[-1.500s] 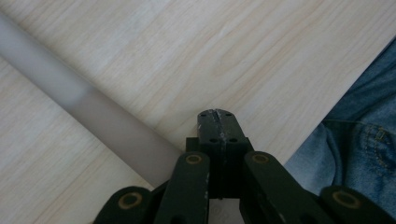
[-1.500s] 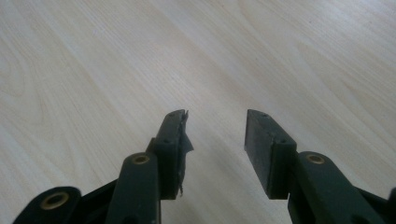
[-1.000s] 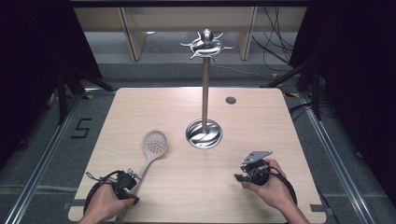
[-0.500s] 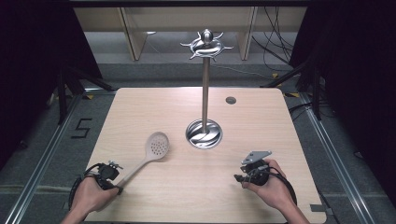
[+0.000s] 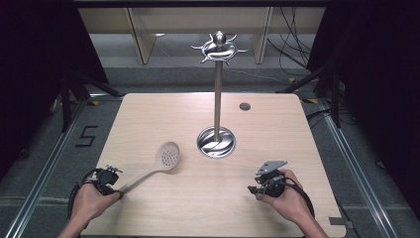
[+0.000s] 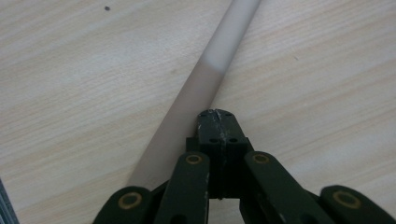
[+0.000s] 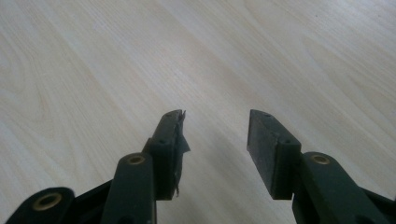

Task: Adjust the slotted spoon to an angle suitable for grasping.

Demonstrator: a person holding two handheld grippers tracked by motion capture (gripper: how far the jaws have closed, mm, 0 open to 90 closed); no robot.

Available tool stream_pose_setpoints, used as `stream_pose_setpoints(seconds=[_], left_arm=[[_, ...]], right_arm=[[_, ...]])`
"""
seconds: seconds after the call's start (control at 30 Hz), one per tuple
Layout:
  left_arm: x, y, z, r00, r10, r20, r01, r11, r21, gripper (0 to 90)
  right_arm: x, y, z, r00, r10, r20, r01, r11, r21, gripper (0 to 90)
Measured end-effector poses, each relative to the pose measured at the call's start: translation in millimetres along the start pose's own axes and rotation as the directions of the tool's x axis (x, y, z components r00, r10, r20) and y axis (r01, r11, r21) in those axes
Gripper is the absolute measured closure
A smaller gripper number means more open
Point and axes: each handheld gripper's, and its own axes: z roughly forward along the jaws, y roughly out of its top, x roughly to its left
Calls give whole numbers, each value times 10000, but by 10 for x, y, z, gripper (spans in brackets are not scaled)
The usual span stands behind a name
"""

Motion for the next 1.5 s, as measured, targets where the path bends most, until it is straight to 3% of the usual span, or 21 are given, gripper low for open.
stream_pose_setpoints(seconds=[0.23, 0.27, 0.47, 0.87, 0.9, 0.97, 1.0, 1.07, 1.17, 1.23, 1.27, 1.3, 1.33, 1.37, 1.43, 1.47, 1.5], left_arm=[[70, 51, 21, 9997, -163, -180, 162, 9999, -39, 895], [76, 58, 44, 9976, -682, -146, 678, 9974, -254, 895], [172, 116, 84, 9935, -1125, -181, 1113, 9921, -582, 895], [403, 279, 134, 9886, -1468, -321, 1441, 9867, -759, 892], [411, 297, 137, 9858, -1594, -531, 1548, 9845, -825, 891], [439, 333, 145, 9840, -1705, -523, 1665, 9834, -724, 886], [454, 358, 148, 9801, -1931, -462, 1898, 9794, -686, 879], [481, 386, 144, 9685, -2463, -375, 2424, 9664, -860, 818], [497, 384, 118, 9301, -3669, -159, 3629, 9248, -1146, 669], [500, 370, 88, 9084, -4178, -147, 4121, 9008, -1370, 570], [526, 364, 76, 8939, -4483, -29, 4428, 8838, -1508, 505], [526, 364, 76, 8939, -4483, -29, 4428, 8838, -1508, 473], [545, 379, 87, 8653, -5009, 195, 4973, 8530, -1585, 436], [545, 379, 87, 8653, -5009, 195, 4973, 8530, -1585, 416], [546, 425, 119, 8395, -5429, 237, 5398, 8281, -1514, 399], [561, 444, 121, 8427, -5379, 235, 5362, 8344, -1274, 381], [551, 479, 145, 8200, -5713, 352, 5700, 8094, -1416, 374]], right_arm=[[3, 2, 9, 10000, -22, -18, 22, 10000, 17, 556], [3, 3, 10, 10000, -21, -22, 21, 10000, 9, 554], [0, 4, 13, 10000, -28, -15, 28, 10000, -10, 552], [-2, 2, 15, 10000, -22, -61, 21, 10000, -44, 545], [-3, 2, 15, 10000, -19, -63, 18, 10000, -52, 544], [-3, 1, 15, 10000, -10, -73, 10, 10000, -58, 542], [-3, 0, 15, 10000, -13, -75, 12, 10000, -61, 540], [-3, -1, 15, 10000, 3, -89, -4, 10000, -62, 538], [-2, -4, 16, 9999, 7, -118, -8, 10000, -48, 533], [-2, -6, 14, 9999, 41, -118, -42, 10000, -43, 530], [-6, -7, 18, 9999, 87, -135, -88, 9999, -54, 528], [-6, -7, 18, 9999, 87, -135, -88, 9999, -54, 528], [-13, -6, 25, 9999, 65, -128, -66, 10000, -24, 527], [-13, -6, 25, 9999, 65, -128, -66, 10000, -24, 527], [-7, -6, 41, 9999, 92, -104, -94, 9997, -203, 526], [-8, -3, 39, 10000, 45, -89, -47, 9998, -179, 525], [-4, 7, 19, 9997, 125, -213, -125, 9999, 16, 524]])
